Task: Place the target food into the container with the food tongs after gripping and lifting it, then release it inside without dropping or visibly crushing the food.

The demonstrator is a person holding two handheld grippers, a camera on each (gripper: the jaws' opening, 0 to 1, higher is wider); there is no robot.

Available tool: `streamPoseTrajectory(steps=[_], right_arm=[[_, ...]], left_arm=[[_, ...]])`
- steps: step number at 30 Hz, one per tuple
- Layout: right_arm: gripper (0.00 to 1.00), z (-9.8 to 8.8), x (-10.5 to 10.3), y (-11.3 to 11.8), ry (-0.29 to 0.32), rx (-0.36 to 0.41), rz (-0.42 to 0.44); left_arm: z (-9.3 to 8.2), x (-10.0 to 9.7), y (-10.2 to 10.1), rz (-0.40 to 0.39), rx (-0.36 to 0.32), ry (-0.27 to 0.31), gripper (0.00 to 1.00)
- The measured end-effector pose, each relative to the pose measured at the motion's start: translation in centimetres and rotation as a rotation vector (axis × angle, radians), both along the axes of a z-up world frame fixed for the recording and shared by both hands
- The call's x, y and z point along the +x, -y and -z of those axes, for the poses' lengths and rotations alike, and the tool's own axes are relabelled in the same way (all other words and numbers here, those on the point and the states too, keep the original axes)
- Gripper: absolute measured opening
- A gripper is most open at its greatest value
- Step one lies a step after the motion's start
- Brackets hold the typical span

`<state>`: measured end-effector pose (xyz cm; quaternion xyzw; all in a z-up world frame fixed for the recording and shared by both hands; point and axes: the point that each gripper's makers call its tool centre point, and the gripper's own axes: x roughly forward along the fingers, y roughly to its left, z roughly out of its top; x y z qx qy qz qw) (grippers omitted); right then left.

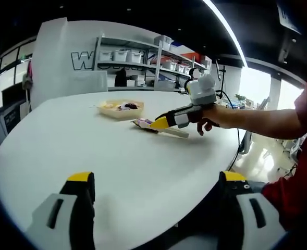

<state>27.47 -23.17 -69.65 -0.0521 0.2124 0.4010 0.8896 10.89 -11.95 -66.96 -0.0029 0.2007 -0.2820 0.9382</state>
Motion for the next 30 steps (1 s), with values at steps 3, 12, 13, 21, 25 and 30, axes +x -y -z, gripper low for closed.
streamPoseTrajectory(steps=[3, 12, 13, 21, 25, 30], right_arm=[[0.35, 0.2, -0.3, 0.2, 0.0, -0.006, 0.004], [0.28, 0.8, -1.3, 0.9, 0.026, -0.057, 0.013], [0.26, 0.8, -1.3, 0.9, 0.02, -0.055, 0.012], [0.18, 0.9, -1.4, 1.1, -0.002, -0.044, 0.024], [0.17, 0.2, -1.6, 1.9, -0.017, -0.011, 0.047], [0.17, -1.3, -2.0, 2.7, -0.02, 0.05, 0.069]], left_arm=[[-0.1, 0.0, 0.1, 0.003, -0.001, 0.003, 0.97], [0.1, 0.0, 0.3, 0.012, 0.002, -0.002, 0.97], [0.1, 0.0, 0.3, 0.012, 0.0, -0.002, 0.97], [0.6, 0.1, 0.5, 0.02, 0.004, -0.012, 0.97], [0.5, 0.3, 0.6, 0.024, 0.005, -0.01, 0.97], [0.7, 0.6, 1.2, 0.041, 0.008, -0.013, 0.97]])
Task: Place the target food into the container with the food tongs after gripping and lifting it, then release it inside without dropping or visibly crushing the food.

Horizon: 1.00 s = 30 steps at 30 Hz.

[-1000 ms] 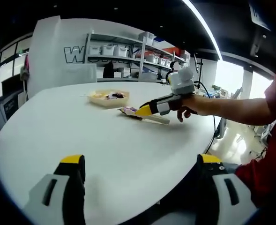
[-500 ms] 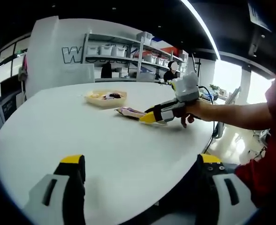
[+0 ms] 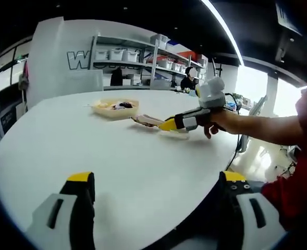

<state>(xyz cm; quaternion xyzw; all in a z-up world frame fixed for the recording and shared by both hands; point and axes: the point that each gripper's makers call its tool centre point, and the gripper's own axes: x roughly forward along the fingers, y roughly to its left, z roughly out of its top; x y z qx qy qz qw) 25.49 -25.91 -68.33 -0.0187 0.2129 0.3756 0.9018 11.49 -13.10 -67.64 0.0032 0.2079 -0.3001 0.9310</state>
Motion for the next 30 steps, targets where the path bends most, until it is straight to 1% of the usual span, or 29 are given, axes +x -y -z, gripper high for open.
streamPoseTrajectory(steps=[1, 4, 6, 8, 9, 14, 16, 20, 25, 28, 30], right_arm=[[0.17, -0.1, -0.1, 0.0, 0.002, 0.002, -0.002], [0.17, 0.1, -0.4, 0.0, 0.004, -0.024, -0.01], [0.17, 1.3, -0.4, 0.1, -0.005, -0.074, -0.022], [0.17, 2.0, -0.5, 0.1, -0.011, -0.098, -0.027], [0.17, 2.2, -0.5, 0.1, -0.011, -0.102, -0.03], [0.17, 2.2, -0.6, 0.2, 0.001, -0.11, -0.028], [0.17, 2.2, -0.6, 0.2, -0.004, -0.108, -0.024], [0.15, 2.0, -0.7, 0.2, -0.019, -0.089, -0.015], [0.15, 1.4, -0.9, 0.4, -0.019, -0.086, -0.01], [0.15, 0.3, -0.6, 0.4, -0.013, -0.068, -0.01], [0.15, -0.7, 0.0, 0.3, 0.004, -0.061, -0.011]], left_arm=[[0.1, 0.0, 0.1, 0.004, 0.001, -0.001, 0.97], [0.2, 0.1, 0.4, 0.013, 0.004, -0.004, 0.97], [0.1, 0.1, 0.6, 0.018, 0.003, -0.004, 0.97], [0.0, 0.1, 0.8, 0.022, 0.002, -0.002, 0.97], [0.0, 0.1, 0.8, 0.023, 0.003, -0.003, 0.97], [0.2, 0.1, 0.6, 0.02, 0.004, -0.007, 0.97], [0.2, 0.1, 0.5, 0.02, 0.007, -0.008, 0.97], [0.3, 0.1, 0.5, 0.017, 0.001, -0.01, 0.97], [0.4, -0.1, 0.5, 0.019, 0.004, -0.012, 0.97], [0.4, -0.1, 0.4, 0.014, -0.001, -0.011, 0.97], [0.3, -0.1, 0.3, 0.012, -0.001, -0.008, 0.97]])
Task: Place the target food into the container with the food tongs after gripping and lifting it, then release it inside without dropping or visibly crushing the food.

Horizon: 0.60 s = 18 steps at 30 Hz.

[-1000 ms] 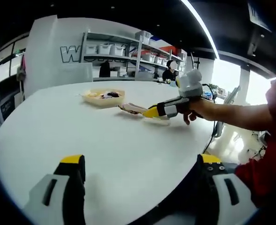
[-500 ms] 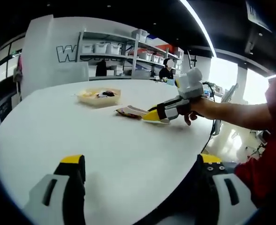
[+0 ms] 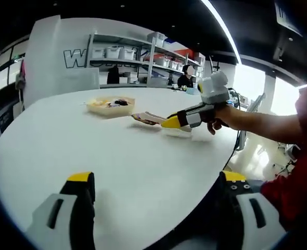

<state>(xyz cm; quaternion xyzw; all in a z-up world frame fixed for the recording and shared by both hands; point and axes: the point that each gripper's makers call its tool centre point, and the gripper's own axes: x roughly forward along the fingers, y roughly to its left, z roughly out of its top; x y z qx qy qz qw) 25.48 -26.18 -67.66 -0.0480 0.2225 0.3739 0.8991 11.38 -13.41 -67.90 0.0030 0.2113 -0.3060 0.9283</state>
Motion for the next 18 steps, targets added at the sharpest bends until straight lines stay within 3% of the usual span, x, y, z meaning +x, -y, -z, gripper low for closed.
streamPoseTrajectory(steps=[8, 18], right_arm=[[0.15, -4.5, 4.1, -1.0, 0.053, 0.023, 0.003], [0.15, -6.8, 9.7, -2.5, 0.043, 0.049, 0.043]], left_arm=[[-0.5, 0.1, -0.7, -0.015, -0.003, 0.01, 0.97], [-0.9, 0.4, -1.2, -0.032, -0.003, 0.02, 0.97]])
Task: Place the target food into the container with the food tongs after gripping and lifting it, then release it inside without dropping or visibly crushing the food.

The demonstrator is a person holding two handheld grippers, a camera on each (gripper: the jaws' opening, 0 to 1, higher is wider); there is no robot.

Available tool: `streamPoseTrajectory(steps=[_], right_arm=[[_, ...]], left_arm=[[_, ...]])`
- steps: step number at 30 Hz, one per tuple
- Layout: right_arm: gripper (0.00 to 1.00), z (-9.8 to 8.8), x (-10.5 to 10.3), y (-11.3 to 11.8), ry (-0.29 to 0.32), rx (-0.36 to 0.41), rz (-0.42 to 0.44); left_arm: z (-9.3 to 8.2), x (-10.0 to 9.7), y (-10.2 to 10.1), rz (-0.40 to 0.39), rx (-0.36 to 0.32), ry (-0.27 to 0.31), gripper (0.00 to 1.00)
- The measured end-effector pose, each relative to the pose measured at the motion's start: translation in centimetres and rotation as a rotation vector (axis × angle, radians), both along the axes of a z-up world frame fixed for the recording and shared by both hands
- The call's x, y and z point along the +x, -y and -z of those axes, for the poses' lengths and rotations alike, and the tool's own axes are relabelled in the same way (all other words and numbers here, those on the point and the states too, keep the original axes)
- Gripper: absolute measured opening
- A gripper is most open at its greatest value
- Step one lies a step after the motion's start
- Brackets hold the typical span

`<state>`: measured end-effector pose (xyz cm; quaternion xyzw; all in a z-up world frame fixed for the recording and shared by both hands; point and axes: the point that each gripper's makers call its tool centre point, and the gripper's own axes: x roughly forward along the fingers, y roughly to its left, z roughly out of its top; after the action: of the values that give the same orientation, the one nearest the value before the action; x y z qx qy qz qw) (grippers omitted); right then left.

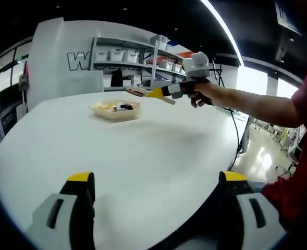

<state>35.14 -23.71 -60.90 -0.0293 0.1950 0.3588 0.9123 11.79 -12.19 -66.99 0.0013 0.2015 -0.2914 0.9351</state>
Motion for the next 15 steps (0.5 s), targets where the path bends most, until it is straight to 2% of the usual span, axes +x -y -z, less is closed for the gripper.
streamPoseTrajectory(steps=[4, 7, 9, 11, 13, 15], right_arm=[[0.16, -0.2, 2.3, -0.7, -0.013, -0.026, 0.016], [0.16, -0.3, 3.0, -0.8, -0.022, -0.01, 0.025], [0.16, -0.3, 3.4, -0.9, -0.034, 0.006, 0.03], [0.16, -0.3, 3.4, -0.9, -0.02, -0.002, 0.028], [0.15, 0.2, 3.4, -1.0, -0.051, 0.003, 0.03], [0.15, 0.5, 3.2, -0.9, -0.055, -0.002, 0.026]], left_arm=[[-0.1, 0.0, -0.5, -0.012, -0.002, 0.0, 0.97], [-0.1, 0.1, -1.0, -0.024, -0.002, 0.001, 0.97], [-0.1, 0.1, -1.4, -0.033, -0.005, -0.001, 0.97], [0.0, 0.1, -1.5, -0.036, -0.003, -0.004, 0.97], [0.1, 0.2, -1.5, -0.037, -0.003, -0.006, 0.97], [0.2, 0.2, -1.4, -0.033, -0.002, -0.009, 0.97]])
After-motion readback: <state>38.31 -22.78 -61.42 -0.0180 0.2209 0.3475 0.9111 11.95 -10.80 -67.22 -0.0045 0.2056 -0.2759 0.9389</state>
